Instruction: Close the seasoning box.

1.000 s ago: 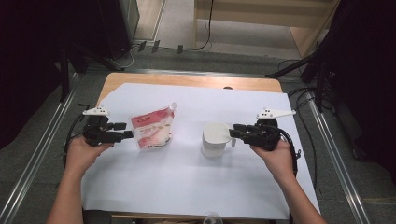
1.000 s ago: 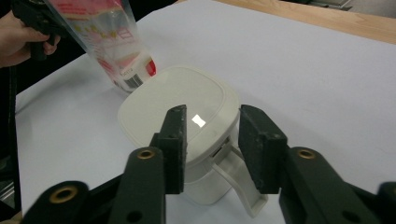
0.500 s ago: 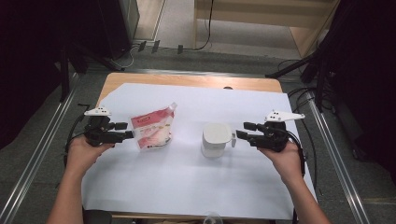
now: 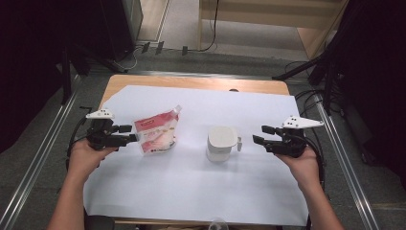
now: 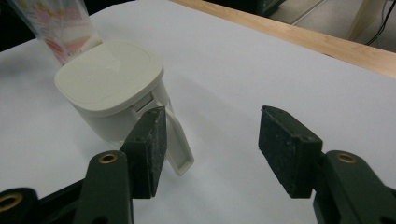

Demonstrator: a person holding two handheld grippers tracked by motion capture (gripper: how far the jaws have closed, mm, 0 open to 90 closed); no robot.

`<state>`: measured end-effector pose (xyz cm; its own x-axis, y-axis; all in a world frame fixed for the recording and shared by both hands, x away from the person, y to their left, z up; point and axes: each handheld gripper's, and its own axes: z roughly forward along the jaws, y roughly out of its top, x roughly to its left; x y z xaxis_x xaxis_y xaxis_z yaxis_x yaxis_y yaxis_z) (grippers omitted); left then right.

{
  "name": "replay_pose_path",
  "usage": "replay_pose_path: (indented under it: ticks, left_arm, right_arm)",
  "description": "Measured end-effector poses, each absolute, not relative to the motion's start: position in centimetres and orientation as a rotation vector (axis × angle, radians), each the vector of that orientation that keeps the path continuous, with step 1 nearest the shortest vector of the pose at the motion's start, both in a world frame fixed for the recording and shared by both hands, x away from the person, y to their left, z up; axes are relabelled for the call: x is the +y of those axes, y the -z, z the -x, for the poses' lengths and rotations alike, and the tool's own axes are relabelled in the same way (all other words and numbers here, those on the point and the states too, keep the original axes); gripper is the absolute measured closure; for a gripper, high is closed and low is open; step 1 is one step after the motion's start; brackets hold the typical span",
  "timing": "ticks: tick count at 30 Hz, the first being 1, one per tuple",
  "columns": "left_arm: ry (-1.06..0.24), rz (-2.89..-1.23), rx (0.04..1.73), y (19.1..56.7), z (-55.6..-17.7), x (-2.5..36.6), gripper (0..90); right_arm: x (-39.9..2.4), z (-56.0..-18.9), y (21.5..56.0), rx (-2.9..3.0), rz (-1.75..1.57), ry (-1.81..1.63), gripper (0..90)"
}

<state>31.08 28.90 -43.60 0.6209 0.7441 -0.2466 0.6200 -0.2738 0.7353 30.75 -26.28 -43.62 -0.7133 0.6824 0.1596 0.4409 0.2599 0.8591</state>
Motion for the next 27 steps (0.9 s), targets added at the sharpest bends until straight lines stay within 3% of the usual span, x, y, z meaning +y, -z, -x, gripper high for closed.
replay_pose_path:
  ticks: [27]
  left_arm:
    - [-0.187, -1.999, 1.083, 43.6, -30.9, 28.9, 39.6]
  right_arm:
    - [-29.0, -32.3, 46.0, 2.236, -1.226, -1.411, 41.7]
